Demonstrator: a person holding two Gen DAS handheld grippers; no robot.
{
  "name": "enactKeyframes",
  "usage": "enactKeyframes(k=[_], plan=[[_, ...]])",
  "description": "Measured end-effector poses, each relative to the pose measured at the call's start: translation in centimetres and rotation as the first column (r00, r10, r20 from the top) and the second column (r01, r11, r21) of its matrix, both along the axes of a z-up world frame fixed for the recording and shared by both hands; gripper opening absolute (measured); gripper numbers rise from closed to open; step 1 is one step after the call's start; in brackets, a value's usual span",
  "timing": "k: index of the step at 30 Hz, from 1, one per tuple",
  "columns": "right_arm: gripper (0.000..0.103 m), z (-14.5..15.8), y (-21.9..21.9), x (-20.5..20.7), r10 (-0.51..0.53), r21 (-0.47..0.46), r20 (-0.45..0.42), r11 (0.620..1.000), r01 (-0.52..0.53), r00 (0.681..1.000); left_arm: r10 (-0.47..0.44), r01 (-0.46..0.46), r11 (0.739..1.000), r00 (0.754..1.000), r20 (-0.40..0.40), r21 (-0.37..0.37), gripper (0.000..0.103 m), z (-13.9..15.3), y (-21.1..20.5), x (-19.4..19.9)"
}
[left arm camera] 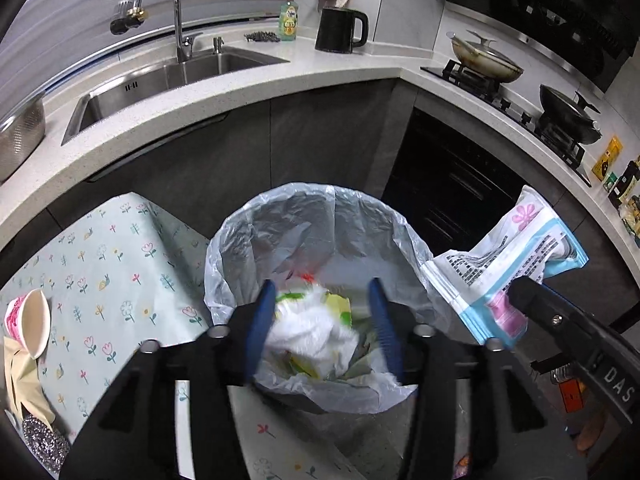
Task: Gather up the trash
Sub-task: 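Open the right tool to drop the wipes packet into the bin, then move both tools back toward the remaining trash on the table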
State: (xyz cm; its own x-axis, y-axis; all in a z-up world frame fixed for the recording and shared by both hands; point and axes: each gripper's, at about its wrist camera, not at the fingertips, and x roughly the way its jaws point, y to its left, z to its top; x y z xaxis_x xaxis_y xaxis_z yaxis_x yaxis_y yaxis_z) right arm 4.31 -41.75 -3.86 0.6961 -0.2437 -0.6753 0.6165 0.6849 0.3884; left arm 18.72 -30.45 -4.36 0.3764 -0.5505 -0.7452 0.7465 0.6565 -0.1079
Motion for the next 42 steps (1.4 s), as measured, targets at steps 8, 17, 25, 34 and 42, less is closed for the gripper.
enactKeyframes(k=[8, 17, 25, 34, 42], plan=[[0.019, 0.2, 0.5, 2.7, 0.052, -0.015, -0.013, 0.999, -0.052, 0.999, 0.062, -0.062, 0.998, 0.997, 0.055, -0.007, 0.065, 1.1, 2.6, 0.4], [0.025, -0.9, 1.9, 7.5, 0.134, 0.001, -0.047, 0.991, -0.134, 0.990, 0.169, -0.169, 0.986, 0.983, 0.067, 0.001, 0.065, 1.5, 6.6, 2.5], [0.040, -1.1, 3.4, 8.9, 0.123, -0.037, -0.091, 0.991, -0.127, 0.988, 0.212, -0.212, 0.977, 0.975, 0.063, 0.004, 0.065, 1.4, 9.1, 3.2], [0.048, 2.1, 5.8, 7.3, 0.124, -0.067, -0.053, 0.990, -0.127, 0.991, 0.258, -0.258, 0.966, 0.965, 0.053, -0.020, 0.071, 2.7, 12.5, 2.4], [0.059, 5.9, 10.9, 5.7, 0.183, -0.099, -0.006, 0.978, -0.183, 0.983, 0.325, -0.323, 0.946, 0.943, 0.078, -0.037, 0.079, 4.9, 17.7, 0.4]])
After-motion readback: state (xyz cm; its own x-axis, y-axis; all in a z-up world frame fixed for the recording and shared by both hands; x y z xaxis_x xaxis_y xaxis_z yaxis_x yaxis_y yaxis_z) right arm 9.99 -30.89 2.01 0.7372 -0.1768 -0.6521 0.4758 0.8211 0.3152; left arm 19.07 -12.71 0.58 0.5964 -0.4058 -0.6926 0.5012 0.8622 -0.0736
